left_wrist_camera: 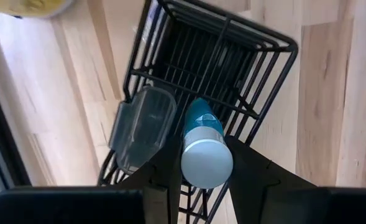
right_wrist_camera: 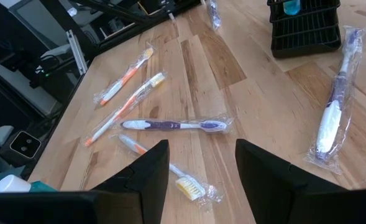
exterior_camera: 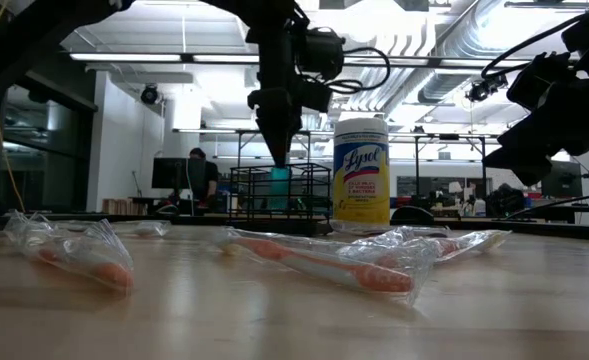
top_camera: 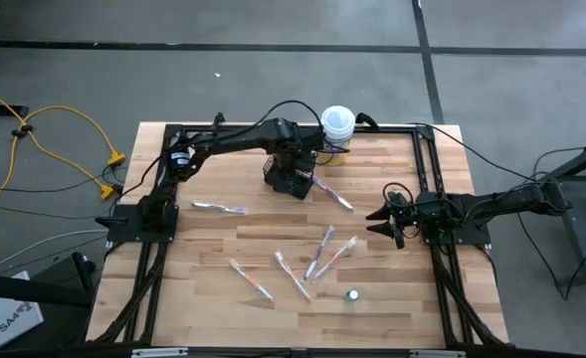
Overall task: Pick & Place toothbrushing station
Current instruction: Put the top blue mouthwash into the black mesh organizer
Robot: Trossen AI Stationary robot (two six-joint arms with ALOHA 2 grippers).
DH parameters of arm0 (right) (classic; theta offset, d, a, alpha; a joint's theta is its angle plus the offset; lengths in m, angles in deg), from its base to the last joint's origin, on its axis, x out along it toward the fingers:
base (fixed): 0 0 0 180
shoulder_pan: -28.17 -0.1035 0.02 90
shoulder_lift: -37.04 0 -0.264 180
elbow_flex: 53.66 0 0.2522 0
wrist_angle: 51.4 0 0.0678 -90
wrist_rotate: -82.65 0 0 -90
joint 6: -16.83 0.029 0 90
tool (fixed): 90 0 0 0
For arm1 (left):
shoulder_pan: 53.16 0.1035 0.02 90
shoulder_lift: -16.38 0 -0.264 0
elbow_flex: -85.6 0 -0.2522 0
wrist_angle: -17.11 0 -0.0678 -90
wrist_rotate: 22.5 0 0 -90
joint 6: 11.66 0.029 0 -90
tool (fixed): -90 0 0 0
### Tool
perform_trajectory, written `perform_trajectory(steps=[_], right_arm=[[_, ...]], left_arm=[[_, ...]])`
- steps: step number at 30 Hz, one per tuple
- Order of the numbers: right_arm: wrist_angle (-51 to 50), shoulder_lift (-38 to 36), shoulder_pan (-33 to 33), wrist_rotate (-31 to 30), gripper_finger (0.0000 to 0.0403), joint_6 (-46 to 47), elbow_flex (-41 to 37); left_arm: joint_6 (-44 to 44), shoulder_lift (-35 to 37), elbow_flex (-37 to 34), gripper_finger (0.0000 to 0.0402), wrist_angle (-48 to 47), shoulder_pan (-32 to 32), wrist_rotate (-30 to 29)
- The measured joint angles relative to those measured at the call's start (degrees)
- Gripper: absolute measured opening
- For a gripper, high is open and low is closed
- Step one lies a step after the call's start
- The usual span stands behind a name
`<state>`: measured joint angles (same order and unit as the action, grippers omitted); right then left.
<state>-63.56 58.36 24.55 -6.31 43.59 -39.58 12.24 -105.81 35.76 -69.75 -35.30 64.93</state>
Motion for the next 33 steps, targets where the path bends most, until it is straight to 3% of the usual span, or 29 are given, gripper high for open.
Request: perform_trajectory(steps=[13,21,33], right_arm=[[0.0,0.0,0.0,0.0,0.0176,0.0,0.0],[0.0,0.0,0.0,0.0,0.0176,0.0,0.0],[0.0,0.0,0.0,0.0,0.0176,0.0,0.0]], left_arm=[[-0.3,-0.6,-0.1,0.0088,0.7,0.0,1.5],[1.3,-0.6,-0.1,0.0145,1.7,0.0,1.7],[1.8,-0.6,0.0,0.0152,1.6,0.0,2.3]])
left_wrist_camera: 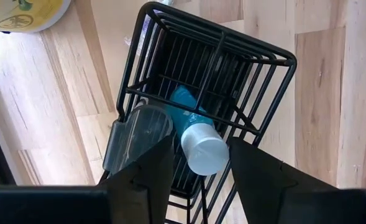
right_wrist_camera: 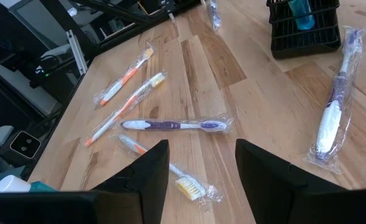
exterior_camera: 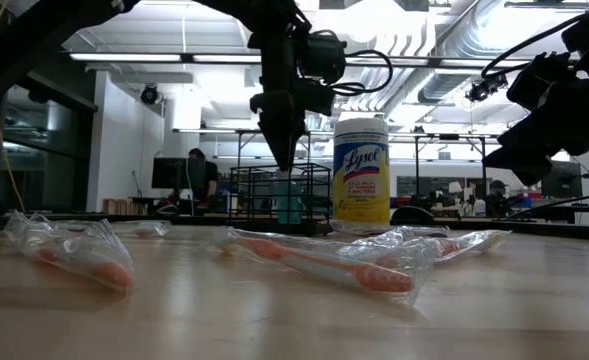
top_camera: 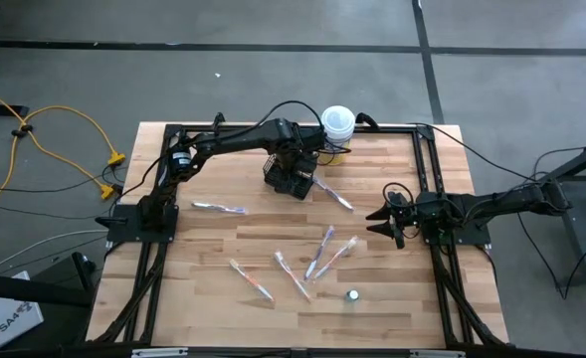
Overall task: Pick & Place toothbrushing station
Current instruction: Put the top blue mouthwash into the black mesh organizer
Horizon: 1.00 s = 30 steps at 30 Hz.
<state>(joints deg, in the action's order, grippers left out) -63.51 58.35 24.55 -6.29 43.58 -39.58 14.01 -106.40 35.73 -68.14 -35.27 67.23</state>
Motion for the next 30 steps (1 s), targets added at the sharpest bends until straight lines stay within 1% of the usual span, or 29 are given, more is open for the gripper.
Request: perform_trajectory(steps=[6,10,30], right_arm=[[0.0,0.0,0.0,0.0,0.0176,0.0,0.0],[0.0,0.0,0.0,0.0,0.0176,0.0,0.0],[0.0,0.0,0.0,0.0,0.0176,0.0,0.0]], left_arm=[[0.0,0.0,0.0,0.0153,0.0,0.0,-0.1],[0.0,0.0,0.0,0.0154,0.0,0.0,-1.6],[1.8,0.0,0.0,0.0154,0.4,0.0,-4.6]])
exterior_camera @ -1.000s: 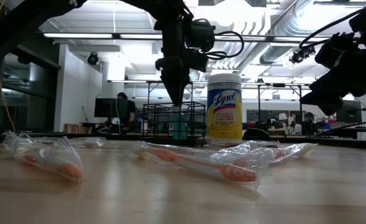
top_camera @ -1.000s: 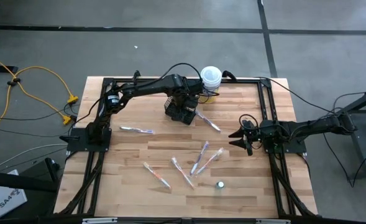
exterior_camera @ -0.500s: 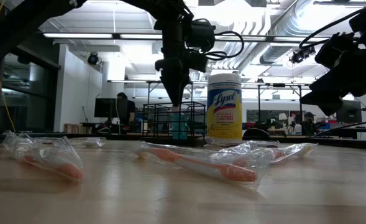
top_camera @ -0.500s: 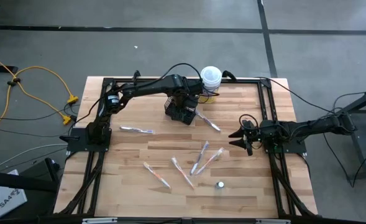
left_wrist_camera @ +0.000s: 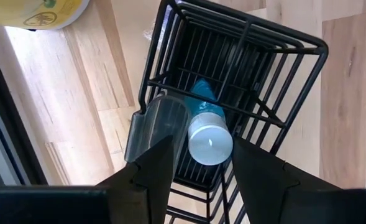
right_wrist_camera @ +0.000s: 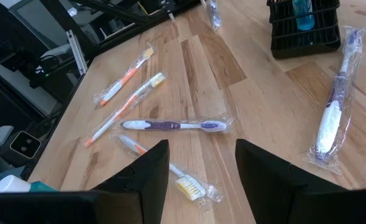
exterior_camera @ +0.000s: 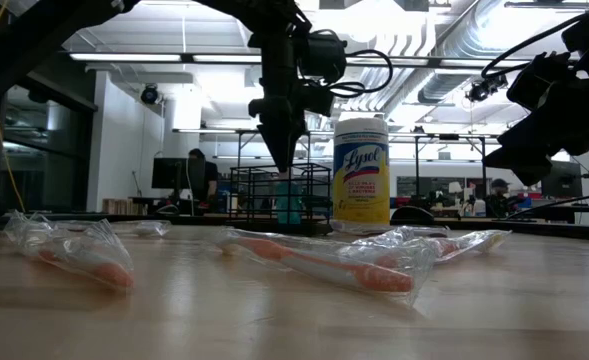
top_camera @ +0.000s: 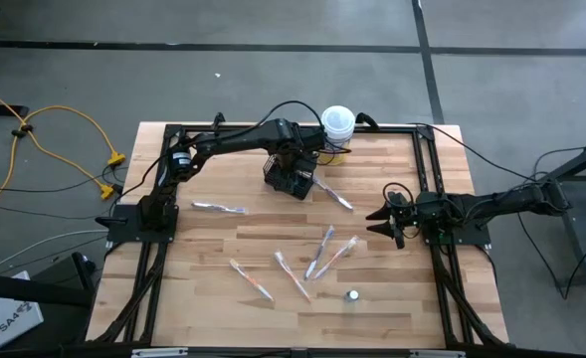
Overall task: Pick & Place toothbrushing station
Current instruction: Put the top blue mouthwash into the black mesh organizer
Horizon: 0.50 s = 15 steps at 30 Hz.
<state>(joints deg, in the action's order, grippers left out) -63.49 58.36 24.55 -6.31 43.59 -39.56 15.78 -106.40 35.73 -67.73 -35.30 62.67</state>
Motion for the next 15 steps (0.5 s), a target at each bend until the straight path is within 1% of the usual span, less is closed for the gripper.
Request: perform_trajectory(steps=[12,15], right_arm=[[0.0,0.0,0.0,0.0,0.0176,0.0,0.0],[0.0,0.0,0.0,0.0,0.0176,0.0,0.0]], left_arm=[[1.2,0.0,0.0,0.0154,0.0,-0.3,0.0],[1.2,0.0,0.0,0.0154,0.0,-0.8,-1.1]])
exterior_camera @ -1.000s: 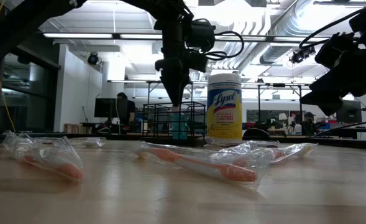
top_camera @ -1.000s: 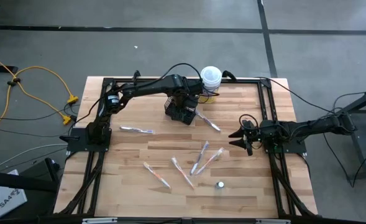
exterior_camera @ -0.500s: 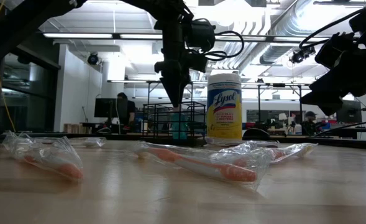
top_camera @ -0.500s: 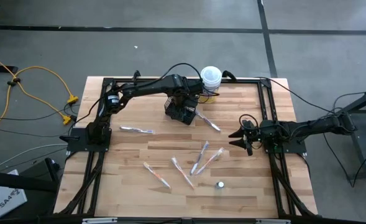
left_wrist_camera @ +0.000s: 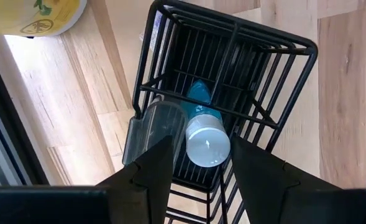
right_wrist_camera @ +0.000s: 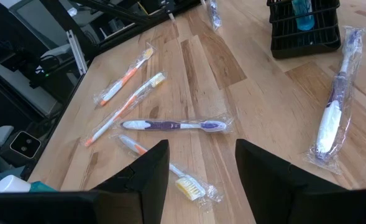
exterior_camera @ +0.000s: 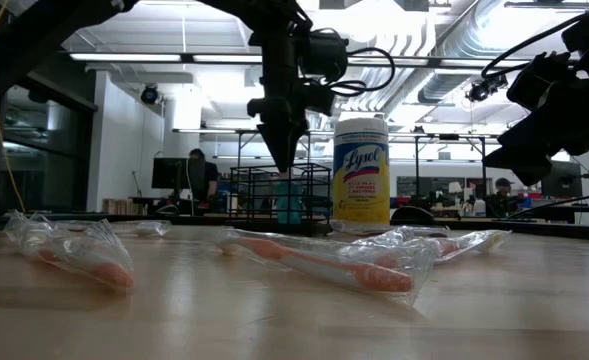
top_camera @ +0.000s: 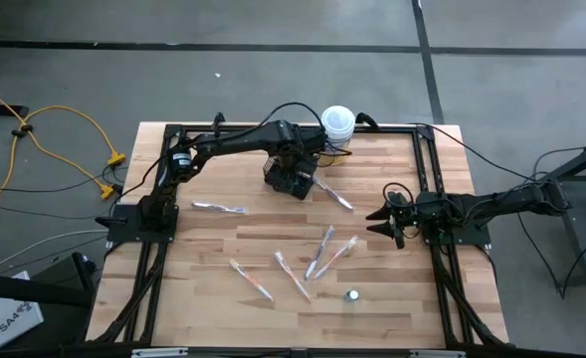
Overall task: Pick & Place toothbrushing station
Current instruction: Put the top blue mouthwash into the black mesh organizer
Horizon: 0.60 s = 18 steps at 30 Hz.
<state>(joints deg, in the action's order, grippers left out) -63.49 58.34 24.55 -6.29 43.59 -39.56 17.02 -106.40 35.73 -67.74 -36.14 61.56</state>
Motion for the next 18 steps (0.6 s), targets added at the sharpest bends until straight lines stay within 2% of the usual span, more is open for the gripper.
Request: perform_trajectory(steps=[18], right_arm=[[0.0,0.0,0.0,0.0,0.0176,0.0,0.0]], left_arm=[[0.0,1.0,0.2,0.0143,-0.1,-1.1,-3.3]])
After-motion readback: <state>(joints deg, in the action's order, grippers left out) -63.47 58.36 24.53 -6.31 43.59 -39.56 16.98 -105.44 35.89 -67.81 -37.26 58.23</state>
